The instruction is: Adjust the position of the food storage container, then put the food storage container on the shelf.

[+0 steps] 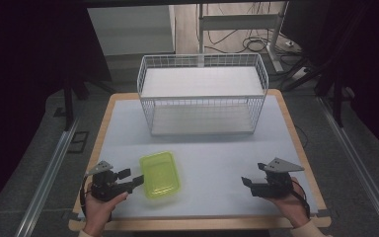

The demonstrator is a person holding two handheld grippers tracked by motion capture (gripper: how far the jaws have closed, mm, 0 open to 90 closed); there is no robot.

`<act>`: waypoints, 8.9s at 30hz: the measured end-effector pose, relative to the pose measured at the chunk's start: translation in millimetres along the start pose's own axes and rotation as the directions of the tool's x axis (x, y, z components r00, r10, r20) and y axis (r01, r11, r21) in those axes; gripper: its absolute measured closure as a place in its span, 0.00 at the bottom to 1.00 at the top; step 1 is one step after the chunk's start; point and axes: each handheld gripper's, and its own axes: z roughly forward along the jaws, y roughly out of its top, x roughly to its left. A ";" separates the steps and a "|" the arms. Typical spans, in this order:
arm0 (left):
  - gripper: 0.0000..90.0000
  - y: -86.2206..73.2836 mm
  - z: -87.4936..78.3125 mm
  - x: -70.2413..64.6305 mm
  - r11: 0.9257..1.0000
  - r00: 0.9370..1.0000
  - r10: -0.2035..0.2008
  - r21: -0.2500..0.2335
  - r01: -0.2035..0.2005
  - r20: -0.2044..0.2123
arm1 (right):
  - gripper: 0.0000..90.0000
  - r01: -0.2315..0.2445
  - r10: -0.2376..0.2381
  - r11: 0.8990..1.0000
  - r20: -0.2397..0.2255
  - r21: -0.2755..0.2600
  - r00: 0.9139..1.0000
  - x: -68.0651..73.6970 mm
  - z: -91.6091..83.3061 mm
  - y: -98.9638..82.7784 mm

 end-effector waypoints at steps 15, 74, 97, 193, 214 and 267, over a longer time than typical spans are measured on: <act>0.95 7.4 -21.4 -3.3 1.000 0.999 0.013 0.016 -0.014 0.034 | 0.23 0.003 -0.003 1.000 0.008 0.002 1.000 0.1 0.0 0.1; 1.00 -22.3 39.7 -53.2 0.931 0.979 0.164 0.308 -0.193 0.117 | 0.24 0.032 -0.032 0.999 0.006 0.021 0.999 6.4 2.8 0.2; 1.00 -13.9 82.9 -87.5 0.918 0.968 0.211 0.314 -0.243 0.133 | 0.24 0.033 -0.033 0.999 0.006 0.023 0.999 5.9 2.6 0.0; 1.00 13.7 81.1 -31.5 0.948 0.990 0.110 0.290 -0.132 0.093 | 0.24 0.046 -0.047 0.999 0.025 0.023 0.999 4.3 1.4 0.3; 1.00 23.7 117.5 -48.9 0.942 0.989 0.109 0.308 -0.134 0.096 | 0.24 0.046 -0.046 0.999 0.022 0.023 0.999 5.1 1.7 0.4; 0.42 39.6 79.6 -33.6 0.972 0.960 -0.162 0.203 0.116 0.229 | 0.41 -0.295 0.305 0.952 -0.306 0.079 0.902 -5.0 34.7 26.7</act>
